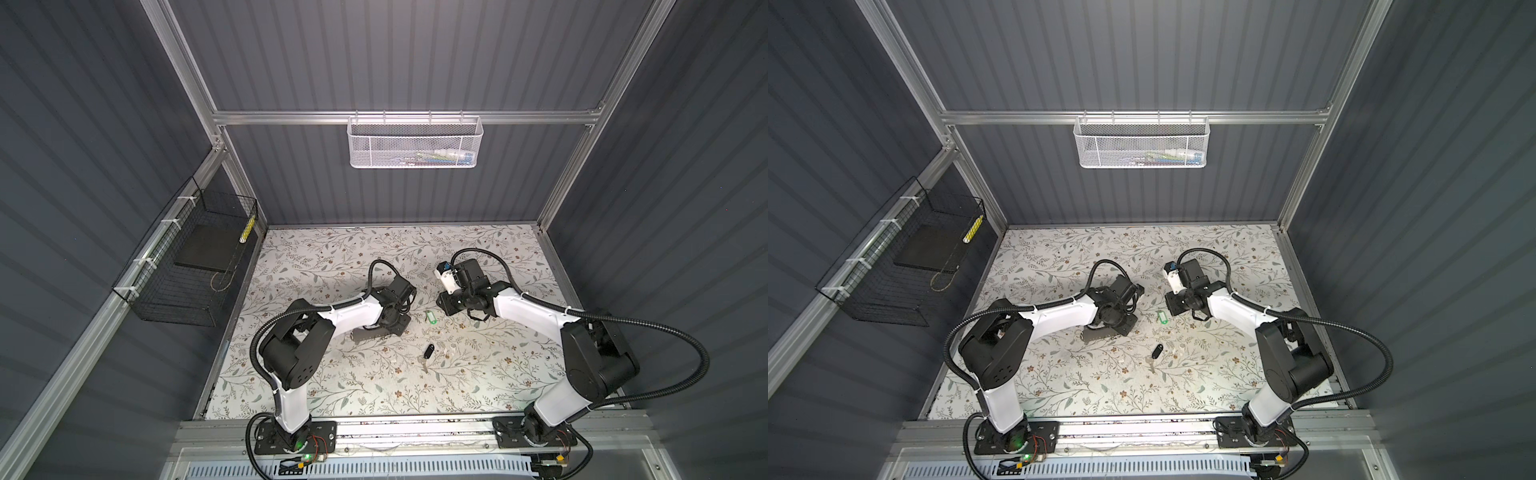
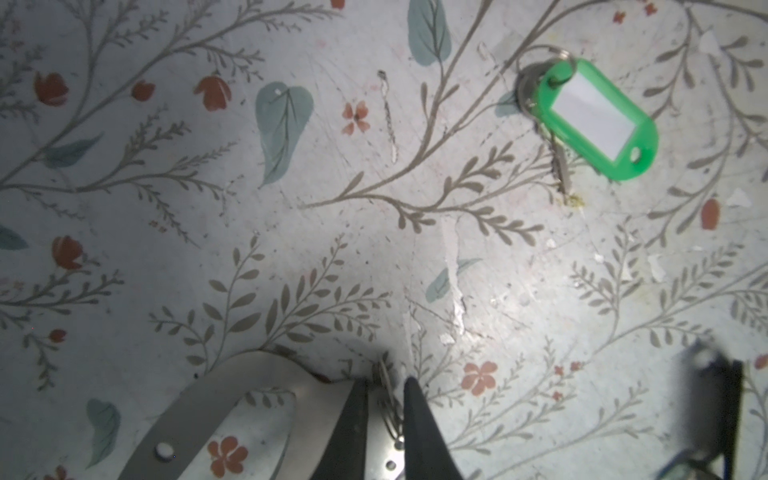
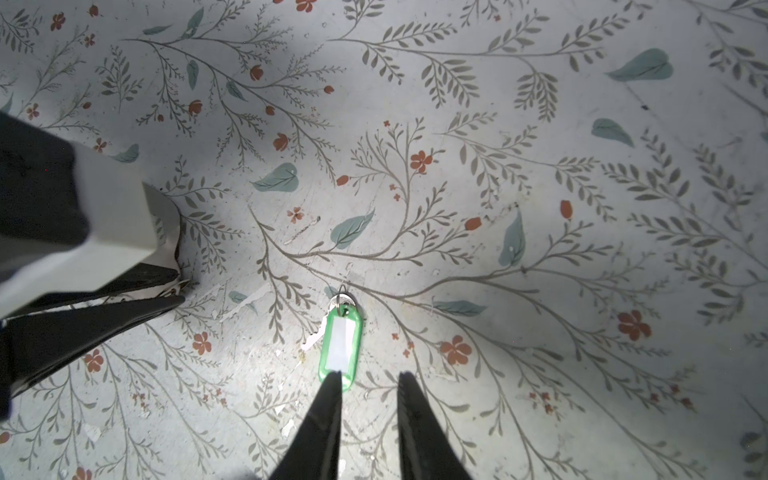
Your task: Put the keys on the keyring
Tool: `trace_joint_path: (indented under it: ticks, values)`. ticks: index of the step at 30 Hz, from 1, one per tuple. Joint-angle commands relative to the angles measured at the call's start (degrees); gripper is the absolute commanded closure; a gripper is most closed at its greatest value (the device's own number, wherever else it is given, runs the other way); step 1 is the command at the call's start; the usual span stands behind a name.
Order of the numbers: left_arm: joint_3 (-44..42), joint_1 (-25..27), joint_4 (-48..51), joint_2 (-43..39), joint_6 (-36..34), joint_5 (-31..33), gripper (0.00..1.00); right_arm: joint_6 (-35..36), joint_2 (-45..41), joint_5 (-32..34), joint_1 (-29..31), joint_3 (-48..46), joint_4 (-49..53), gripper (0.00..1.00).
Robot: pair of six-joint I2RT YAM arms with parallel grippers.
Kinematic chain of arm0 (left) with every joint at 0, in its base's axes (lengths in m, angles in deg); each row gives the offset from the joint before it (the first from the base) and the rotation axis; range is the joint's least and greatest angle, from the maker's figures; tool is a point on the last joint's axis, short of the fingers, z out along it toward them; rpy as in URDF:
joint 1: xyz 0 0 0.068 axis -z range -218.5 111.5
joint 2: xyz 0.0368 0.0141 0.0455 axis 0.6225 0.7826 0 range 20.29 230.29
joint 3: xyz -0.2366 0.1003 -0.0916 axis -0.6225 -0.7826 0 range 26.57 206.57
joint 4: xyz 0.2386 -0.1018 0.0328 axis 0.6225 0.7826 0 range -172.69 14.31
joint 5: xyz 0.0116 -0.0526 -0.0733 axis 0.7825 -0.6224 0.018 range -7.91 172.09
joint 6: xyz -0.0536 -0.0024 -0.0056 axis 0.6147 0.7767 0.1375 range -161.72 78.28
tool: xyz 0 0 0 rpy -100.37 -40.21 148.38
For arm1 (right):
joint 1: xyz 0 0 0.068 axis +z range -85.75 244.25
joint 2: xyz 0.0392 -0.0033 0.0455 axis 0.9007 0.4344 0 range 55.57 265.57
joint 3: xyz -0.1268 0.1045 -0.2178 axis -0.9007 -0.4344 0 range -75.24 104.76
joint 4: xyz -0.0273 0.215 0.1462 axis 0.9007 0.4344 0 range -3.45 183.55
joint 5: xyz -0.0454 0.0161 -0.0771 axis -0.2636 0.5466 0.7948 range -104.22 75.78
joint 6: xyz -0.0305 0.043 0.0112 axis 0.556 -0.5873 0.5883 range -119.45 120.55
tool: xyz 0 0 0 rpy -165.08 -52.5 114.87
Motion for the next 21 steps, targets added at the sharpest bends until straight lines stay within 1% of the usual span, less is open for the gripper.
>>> trace_joint_path:
  ticks: [1,4,8,12,13,17,19,21]
  values:
    - [1.62,0.37,1.94,0.71,0.63,0.62,0.87,-0.07,0.53,-1.16,-0.10,-0.86,0.29,0.75]
    - [1.62,0.40,2.21,-0.28,-0.33,0.10,0.94,0.31,-0.26,-1.57,-0.11,-1.28,0.20,0.76]
    - [1.53,0.40,1.83,-3.66,-3.44,-3.66,0.97,2.41,-3.11,-4.48,-0.10,-3.29,-1.73,0.77]
    - [0.68,0.39,2.06,-8.61,-8.07,-8.23,0.97,6.00,-7.94,-9.12,-0.15,-6.88,-5.13,0.77]
    - [0.16,0.35,1.89,-10.32,-9.58,-9.72,0.97,6.93,-9.51,-12.05,-0.15,-8.25,-6.56,0.77]
    - [-2.21,0.38,0.70,-17.63,-17.14,-14.16,0.99,10.19,-16.17,-16.01,-0.11,-13.59,-12.34,0.77]
    - [-2.79,0.37,0.71,-20.75,-20.84,-16.36,1.00,12.02,-19.92,-19.81,-0.09,-16.67,-15.71,0.77]
    - [-2.59,0.36,0.93,-22.88,-22.78,-17.75,1.00,13.54,-23.31,-23.78,-0.12,-19.68,-19.68,0.77]
